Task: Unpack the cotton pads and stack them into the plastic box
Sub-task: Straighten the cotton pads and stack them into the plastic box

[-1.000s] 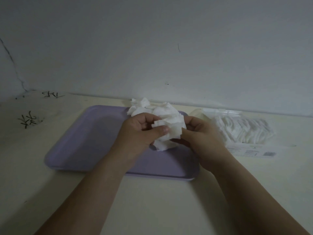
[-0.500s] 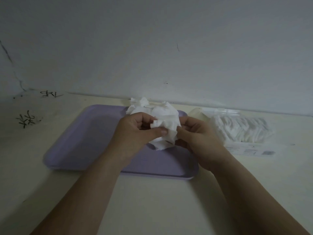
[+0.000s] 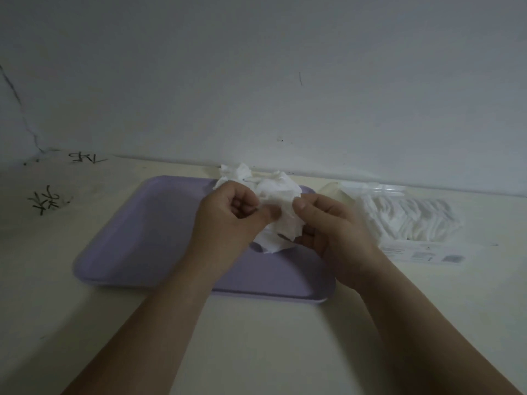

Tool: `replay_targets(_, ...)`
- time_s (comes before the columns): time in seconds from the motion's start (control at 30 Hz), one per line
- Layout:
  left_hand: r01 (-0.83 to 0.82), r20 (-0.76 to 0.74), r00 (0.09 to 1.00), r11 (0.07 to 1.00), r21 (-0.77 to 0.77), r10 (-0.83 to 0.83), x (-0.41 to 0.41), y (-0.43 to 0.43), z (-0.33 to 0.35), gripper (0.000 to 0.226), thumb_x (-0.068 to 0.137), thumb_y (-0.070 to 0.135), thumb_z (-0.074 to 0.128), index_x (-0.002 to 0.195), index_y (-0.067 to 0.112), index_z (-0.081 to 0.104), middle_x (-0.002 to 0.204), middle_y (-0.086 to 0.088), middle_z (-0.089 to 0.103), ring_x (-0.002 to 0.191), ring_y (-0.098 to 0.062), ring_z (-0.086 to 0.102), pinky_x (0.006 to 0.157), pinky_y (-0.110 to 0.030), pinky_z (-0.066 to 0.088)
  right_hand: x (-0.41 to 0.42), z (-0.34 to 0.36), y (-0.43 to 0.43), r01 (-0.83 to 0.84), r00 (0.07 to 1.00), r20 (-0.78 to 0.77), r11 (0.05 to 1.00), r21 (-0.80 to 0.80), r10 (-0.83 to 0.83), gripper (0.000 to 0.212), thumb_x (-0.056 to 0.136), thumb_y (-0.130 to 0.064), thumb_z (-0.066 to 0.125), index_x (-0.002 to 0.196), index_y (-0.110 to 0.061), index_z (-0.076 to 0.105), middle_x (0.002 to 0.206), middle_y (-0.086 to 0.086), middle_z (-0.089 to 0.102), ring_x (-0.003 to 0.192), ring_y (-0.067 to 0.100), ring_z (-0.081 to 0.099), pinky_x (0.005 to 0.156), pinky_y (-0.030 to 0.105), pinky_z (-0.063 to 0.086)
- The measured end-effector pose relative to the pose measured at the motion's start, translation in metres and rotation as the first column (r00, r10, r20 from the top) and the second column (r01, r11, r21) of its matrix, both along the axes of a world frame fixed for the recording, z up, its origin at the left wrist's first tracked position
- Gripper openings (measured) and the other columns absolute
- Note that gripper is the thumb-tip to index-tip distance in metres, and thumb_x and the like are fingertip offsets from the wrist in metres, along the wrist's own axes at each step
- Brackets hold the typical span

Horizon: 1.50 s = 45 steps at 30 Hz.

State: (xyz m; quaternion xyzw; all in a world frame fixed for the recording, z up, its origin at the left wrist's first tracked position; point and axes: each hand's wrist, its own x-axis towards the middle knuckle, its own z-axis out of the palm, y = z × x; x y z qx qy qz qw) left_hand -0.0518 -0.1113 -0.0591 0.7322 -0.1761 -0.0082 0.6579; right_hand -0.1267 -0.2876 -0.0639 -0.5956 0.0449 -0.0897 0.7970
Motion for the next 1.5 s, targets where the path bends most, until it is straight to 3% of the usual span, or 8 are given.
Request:
replay_targets(0.23,0.033,0.051,0.998,0.999,0.019,-0.034,-0.007,-0.005,0.001,0.010,0.084,0.009,0.085,0.090,0.009,0.077,0.078,-0.006,0.076,0.067,-0.009,0.070,0.051,-0.018,0.055,0.002,-0.004,0.002,0.070,0.997,-0.012,0.997,0.024,-0.070,0.044,0.090,-0.018,0.072,0.125,0.008,0.066,0.126,0.036,0.066,0.117,0.046,0.068,0.106,0.068,0.050)
replay_targets(0.47,0.033,0.033,0.999,0.999,0.012,-0.034,-0.009,-0.004,0.002,0.008,0.087,0.011,0.082,0.084,0.011,0.075,0.070,-0.003,0.070,0.060,-0.007,0.063,0.051,-0.025,0.056,0.001,-0.002,0.007,0.077,0.997,-0.019,0.993,0.089,-0.075,0.015,0.100,-0.009,0.062,0.088,-0.005,0.071,0.106,0.026,0.072,0.105,0.041,0.073,0.100,0.062,0.056)
replay_targets(0.7,0.029,-0.128,0.991,0.999,-0.015,-0.031,-0.007,-0.004,0.006,0.009,0.089,0.014,0.077,0.082,0.009,0.073,0.066,0.001,0.064,0.062,-0.011,0.060,0.049,-0.019,0.049,0.001,-0.003,0.007,0.026,1.000,0.009,0.993,0.112,-0.027,0.021,0.101,-0.014,0.062,0.108,0.004,0.067,0.131,0.041,0.060,0.126,0.054,0.060,0.104,0.070,0.050)
replay_targets(0.87,0.049,-0.165,0.985,0.999,-0.021,-0.052,-0.006,-0.005,0.003,0.009,0.089,0.012,0.076,0.080,0.010,0.073,0.056,0.009,0.060,0.052,-0.004,0.054,0.047,-0.017,0.044,0.001,-0.005,0.010,-0.038,0.994,0.105,0.999,0.016,0.036,0.034,0.090,-0.002,0.073,0.123,-0.007,0.069,0.123,0.022,0.073,0.114,0.037,0.070,0.099,0.054,0.057)
replay_targets(1.07,0.068,-0.146,0.987,0.998,-0.001,-0.067,0.003,0.001,0.002,0.044,0.075,0.029,0.092,0.114,0.030,0.070,0.102,0.008,0.073,0.084,-0.012,0.070,0.066,-0.021,0.055,0.004,-0.013,0.004,0.024,0.997,0.081,0.997,-0.067,-0.019,0.033,0.099,0.006,0.056,0.129,-0.007,0.065,0.128,0.022,0.071,0.122,0.038,0.068,0.109,0.060,0.050)
replay_targets(1.17,0.208,-0.127,0.971,0.978,0.017,-0.204,0.002,0.003,0.003,0.032,0.084,0.018,0.086,0.113,0.027,0.076,0.088,0.010,0.075,0.070,-0.006,0.064,0.057,-0.017,0.049,0.004,-0.011,0.005,-0.014,0.997,0.070,0.995,-0.098,0.020,0.040,0.093,0.001,0.056,0.131,-0.007,0.065,0.130,0.022,0.070,0.124,0.040,0.066,0.107,0.061,0.051)
replay_targets(1.4,0.242,-0.100,0.963,0.967,-0.077,-0.249,0.000,0.000,0.002,0.027,0.087,0.010,0.082,0.113,0.018,0.079,0.080,0.002,0.076,0.063,-0.008,0.064,0.054,-0.020,0.050,0.006,-0.010,0.005,0.327,0.942,0.161,0.913,-0.245,-0.294,0.037,0.095,0.000,0.072,0.103,-0.035,0.082,0.100,0.004,0.081,0.095,0.026,0.077,0.098,0.059,0.058)
replay_targets(1.5,0.316,-0.071,0.945,0.947,-0.057,-0.320,-0.003,0.001,0.002,0.034,0.089,0.003,0.078,0.118,0.020,0.077,0.094,-0.003,0.081,0.074,-0.009,0.071,0.061,-0.027,0.055,0.009,-0.013,0.004,0.351,0.933,0.154,0.918,-0.186,-0.326,0.031,0.095,-0.001,0.071,0.113,-0.025,0.080,0.102,0.011,0.079,0.096,0.029,0.076,0.099,0.060,0.058)
